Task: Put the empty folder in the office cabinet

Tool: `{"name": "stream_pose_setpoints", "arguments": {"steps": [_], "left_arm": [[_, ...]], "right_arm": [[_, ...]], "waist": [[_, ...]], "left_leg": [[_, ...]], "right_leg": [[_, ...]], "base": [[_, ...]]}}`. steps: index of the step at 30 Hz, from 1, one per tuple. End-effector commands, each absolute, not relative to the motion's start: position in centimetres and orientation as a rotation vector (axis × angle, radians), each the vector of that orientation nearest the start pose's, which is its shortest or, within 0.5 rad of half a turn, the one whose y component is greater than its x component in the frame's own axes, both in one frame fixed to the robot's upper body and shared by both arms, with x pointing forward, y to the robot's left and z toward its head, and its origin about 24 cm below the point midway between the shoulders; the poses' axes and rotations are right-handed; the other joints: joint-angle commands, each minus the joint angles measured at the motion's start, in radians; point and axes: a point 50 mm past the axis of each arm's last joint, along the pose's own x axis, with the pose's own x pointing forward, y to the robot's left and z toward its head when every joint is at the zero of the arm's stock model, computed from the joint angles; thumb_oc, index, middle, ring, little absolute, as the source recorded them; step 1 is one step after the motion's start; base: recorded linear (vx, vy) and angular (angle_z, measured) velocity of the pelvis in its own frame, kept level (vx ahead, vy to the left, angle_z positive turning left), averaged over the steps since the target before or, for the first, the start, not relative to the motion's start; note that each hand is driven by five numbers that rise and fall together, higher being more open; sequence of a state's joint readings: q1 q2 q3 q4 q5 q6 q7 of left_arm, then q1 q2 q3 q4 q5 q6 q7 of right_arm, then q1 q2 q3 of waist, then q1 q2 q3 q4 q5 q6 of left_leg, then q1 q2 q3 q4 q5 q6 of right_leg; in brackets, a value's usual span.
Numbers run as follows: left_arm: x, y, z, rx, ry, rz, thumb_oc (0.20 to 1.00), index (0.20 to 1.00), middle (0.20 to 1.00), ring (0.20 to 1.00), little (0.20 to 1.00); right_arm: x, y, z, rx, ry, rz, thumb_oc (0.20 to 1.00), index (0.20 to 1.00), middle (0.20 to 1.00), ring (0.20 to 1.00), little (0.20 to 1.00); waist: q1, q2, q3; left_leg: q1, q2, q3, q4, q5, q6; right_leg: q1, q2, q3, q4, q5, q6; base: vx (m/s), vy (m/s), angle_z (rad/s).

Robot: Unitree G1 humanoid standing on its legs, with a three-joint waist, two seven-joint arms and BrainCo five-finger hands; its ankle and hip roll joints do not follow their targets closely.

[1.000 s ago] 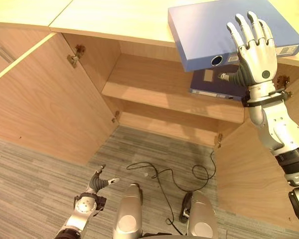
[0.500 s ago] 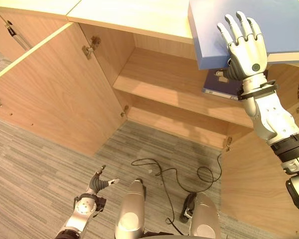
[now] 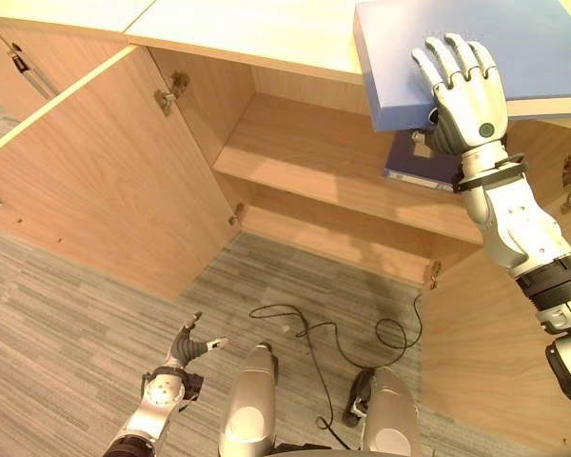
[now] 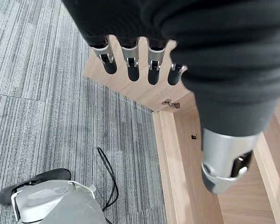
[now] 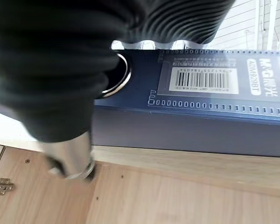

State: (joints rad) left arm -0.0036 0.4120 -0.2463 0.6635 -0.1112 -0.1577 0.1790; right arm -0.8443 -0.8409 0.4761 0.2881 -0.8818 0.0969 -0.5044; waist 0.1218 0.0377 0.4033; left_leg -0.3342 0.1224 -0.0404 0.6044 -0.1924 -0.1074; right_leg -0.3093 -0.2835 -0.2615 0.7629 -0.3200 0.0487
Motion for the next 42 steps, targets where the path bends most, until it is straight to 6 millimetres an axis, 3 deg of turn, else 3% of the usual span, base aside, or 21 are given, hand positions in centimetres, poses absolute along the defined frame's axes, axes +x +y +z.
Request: {"name": "stream_pose_setpoints", "arguments": {"steps": [1, 19, 24, 29, 33, 38, 42], "left_arm": [[20.6, 24.7, -6.3, 0.439, 0.451, 0.078, 1.0, 1.0, 1.0, 1.0, 1.0], [20.5, 24.9, -6.3, 0.445, 0.457, 0.088, 1.0, 1.0, 1.0, 1.0, 1.0], [20.1, 24.8, -6.7, 0.416, 0.483, 0.098, 1.0, 1.0, 1.0, 1.0, 1.0], [19.6, 24.9, -7.0, 0.44, 0.505, 0.073, 1.0, 1.0, 1.0, 1.0, 1.0], [18.9, 24.8, -7.4, 0.44, 0.521, 0.061, 1.0, 1.0, 1.0, 1.0, 1.0], [18.4, 24.4, -7.8, 0.422, 0.539, 0.059, 1.0, 1.0, 1.0, 1.0, 1.0], [18.1, 24.1, -8.1, 0.41, 0.554, 0.06, 1.0, 1.0, 1.0, 1.0, 1.0]], "right_arm": [[34.9, -19.8, 27.7, -1.644, -0.891, -0.533, 0.2, 0.2, 0.2, 0.2, 0.2], [34.8, -19.5, 27.8, -1.607, -0.895, -0.537, 0.2, 0.2, 0.2, 0.2, 0.2], [34.5, -19.2, 27.8, -1.581, -0.914, -0.527, 0.2, 0.2, 0.2, 0.2, 0.2], [34.1, -19.4, 28.7, -1.566, -0.952, -0.556, 0.2, 0.2, 0.2, 0.2, 0.2], [33.3, -19.6, 29.3, -1.55, -0.993, -0.57, 0.2, 0.2, 0.2, 0.2, 0.2], [32.1, -20.0, 30.0, -1.518, -1.036, -0.603, 0.2, 0.2, 0.2, 0.2, 0.2], [31.1, -20.4, 30.3, -1.499, -1.06, -0.621, 0.2, 0.2, 0.2, 0.2, 0.2]], "waist": [[0.026, -0.009, -0.02], [0.029, -0.01, -0.015], [0.029, -0.016, -0.041], [0.024, -0.031, -0.092], [0.012, -0.05, -0.186], [0.008, -0.059, -0.259], [0.003, -0.062, -0.295]], "left_leg": [[0.042, 0.025, -0.029, 0.005, -0.056, 0.021], [0.042, 0.026, -0.032, 0.027, -0.07, 0.021], [0.089, 0.02, -0.024, -0.06, -0.033, 0.02], [0.169, 0.017, -0.01, -0.222, 0.034, 0.007], [0.296, 0.015, 0.02, -0.492, 0.151, -0.007], [0.392, 0.014, 0.052, -0.657, 0.207, -0.018], [0.424, 0.01, 0.059, -0.688, 0.211, -0.027]], "right_leg": [[0.067, -0.006, 0.041, -0.041, 0.013, 0.064], [0.071, -0.008, 0.042, -0.021, 0.0, 0.062], [0.109, 0.001, 0.031, -0.098, 0.047, 0.065], [0.176, 0.023, 0.011, -0.252, 0.114, 0.082], [0.286, 0.05, -0.029, -0.51, 0.237, 0.121], [0.391, 0.076, -0.048, -0.692, 0.291, 0.139], [0.439, 0.086, -0.049, -0.762, 0.311, 0.144]], "base": [[0.0, 0.0, 0.0], [0.0, 0.0, 0.0], [0.08, 0.003, -0.01], [0.09, 0.008, 0.0], [0.15, 0.008, 0.03], [0.1, -0.001, -0.05], [0.03, 0.006, -0.04]]}}
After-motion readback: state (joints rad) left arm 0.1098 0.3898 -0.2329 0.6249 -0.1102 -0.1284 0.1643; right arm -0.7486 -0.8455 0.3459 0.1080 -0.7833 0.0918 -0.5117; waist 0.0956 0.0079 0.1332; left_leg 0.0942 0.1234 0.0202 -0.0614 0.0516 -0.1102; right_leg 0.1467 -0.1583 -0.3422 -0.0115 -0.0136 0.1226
